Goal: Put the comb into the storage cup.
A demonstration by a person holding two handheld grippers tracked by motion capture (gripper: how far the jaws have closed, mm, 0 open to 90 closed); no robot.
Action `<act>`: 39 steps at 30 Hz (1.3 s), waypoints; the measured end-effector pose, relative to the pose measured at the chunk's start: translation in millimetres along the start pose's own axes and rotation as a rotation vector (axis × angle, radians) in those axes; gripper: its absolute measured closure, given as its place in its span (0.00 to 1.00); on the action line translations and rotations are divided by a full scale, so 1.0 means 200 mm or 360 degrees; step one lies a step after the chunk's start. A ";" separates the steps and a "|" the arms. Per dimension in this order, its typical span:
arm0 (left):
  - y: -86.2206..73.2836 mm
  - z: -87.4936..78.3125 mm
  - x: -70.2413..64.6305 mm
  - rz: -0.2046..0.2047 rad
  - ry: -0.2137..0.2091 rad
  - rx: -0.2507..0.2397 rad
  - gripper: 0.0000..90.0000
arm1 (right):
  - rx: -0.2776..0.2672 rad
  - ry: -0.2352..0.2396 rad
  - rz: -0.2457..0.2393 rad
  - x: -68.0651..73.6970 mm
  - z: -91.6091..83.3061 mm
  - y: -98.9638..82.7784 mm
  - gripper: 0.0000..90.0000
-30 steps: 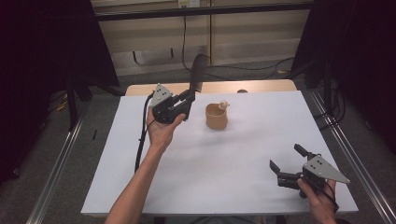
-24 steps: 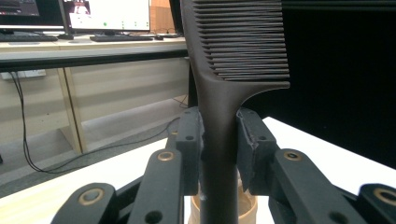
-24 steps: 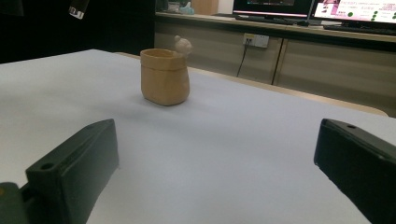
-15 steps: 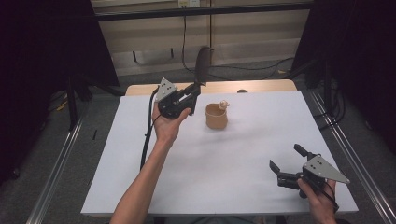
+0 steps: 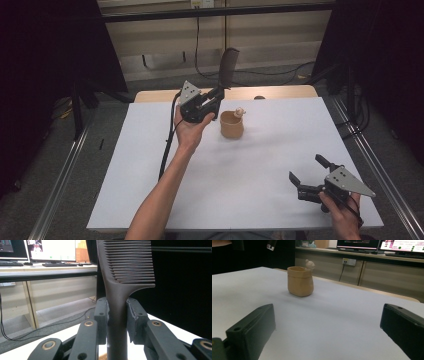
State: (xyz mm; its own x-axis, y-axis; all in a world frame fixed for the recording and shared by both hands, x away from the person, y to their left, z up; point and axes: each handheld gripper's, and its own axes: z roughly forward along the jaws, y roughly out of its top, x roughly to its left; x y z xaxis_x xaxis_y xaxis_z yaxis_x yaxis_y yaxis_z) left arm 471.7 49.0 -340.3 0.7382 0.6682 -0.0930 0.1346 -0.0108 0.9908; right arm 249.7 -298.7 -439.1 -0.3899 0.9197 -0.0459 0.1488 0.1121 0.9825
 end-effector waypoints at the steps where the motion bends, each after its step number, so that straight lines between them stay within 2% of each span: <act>1: 0.00 0.01 0.00 -0.0003 -0.0011 -0.0005 0.81 | 0.0001 0.0001 0.0001 0.00 0.00 0.00 0.00; 8: -0.03 0.08 0.00 0.0029 -0.0036 -0.0004 0.81 | -0.0002 0.0001 0.0002 0.00 0.00 0.00 0.00; 10: -0.05 0.09 -0.01 0.0002 -0.0046 -0.0005 0.81 | -0.0001 0.0001 -0.0001 0.00 0.00 0.00 0.00; 14: -0.09 0.11 -0.01 0.0018 -0.0039 0.0023 0.81 | -0.0005 0.0007 -0.0002 0.00 0.00 0.00 0.00; 16: -0.10 0.13 0.00 -0.0021 -0.0042 0.0023 0.81 | -0.0003 0.0008 -0.0006 0.00 0.00 0.00 0.00; 19: -0.12 0.15 0.01 -0.0047 -0.0051 0.0029 0.81 | -0.0002 0.0007 -0.0001 0.00 0.00 0.00 0.00; 20: -0.12 0.16 0.01 -0.0054 -0.0038 0.0029 0.81 | -0.0002 0.0008 -0.0002 0.00 0.00 0.00 0.00; 21: -0.12 0.16 0.02 -0.0031 -0.0028 0.0045 0.81 | 0.0002 0.0007 -0.0005 0.00 0.00 0.00 0.00; 22: -0.13 0.17 0.02 -0.0050 -0.0026 0.0039 0.81 | 0.0001 0.0007 -0.0006 0.00 0.00 0.00 0.00; 27: -0.16 0.19 0.05 -0.0049 0.0007 0.0038 0.81 | 0.0000 0.0009 0.0004 0.00 0.00 0.00 0.00; 29: -0.17 0.21 0.06 -0.0089 0.0017 0.0041 0.81 | 0.0001 0.0012 0.0004 0.00 0.00 0.00 0.00; 33: -0.18 0.25 0.07 -0.0084 0.0032 0.0068 0.81 | 0.0002 0.0016 0.0006 0.00 0.00 0.00 0.00; 35: -0.17 0.27 0.06 -0.0058 0.0029 0.0063 0.81 | 0.0001 0.0016 0.0006 0.00 0.00 0.00 0.00; 37: -0.18 0.29 0.05 -0.0063 0.0024 0.0057 0.81 | 0.0003 0.0015 0.0002 0.00 0.00 0.00 0.00; 39: -0.18 0.30 0.04 -0.0037 0.0021 0.0063 0.81 | 0.0001 0.0018 0.0003 0.00 0.00 0.00 0.00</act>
State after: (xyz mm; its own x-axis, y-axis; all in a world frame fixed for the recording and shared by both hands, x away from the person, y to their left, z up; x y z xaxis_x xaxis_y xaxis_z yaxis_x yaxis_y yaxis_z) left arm 512.2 11.3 -383.2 0.7256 0.6786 -0.1142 0.1777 -0.0245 0.9838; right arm 249.2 -299.2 -439.4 -0.4001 0.9155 -0.0419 0.1499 0.1105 0.9825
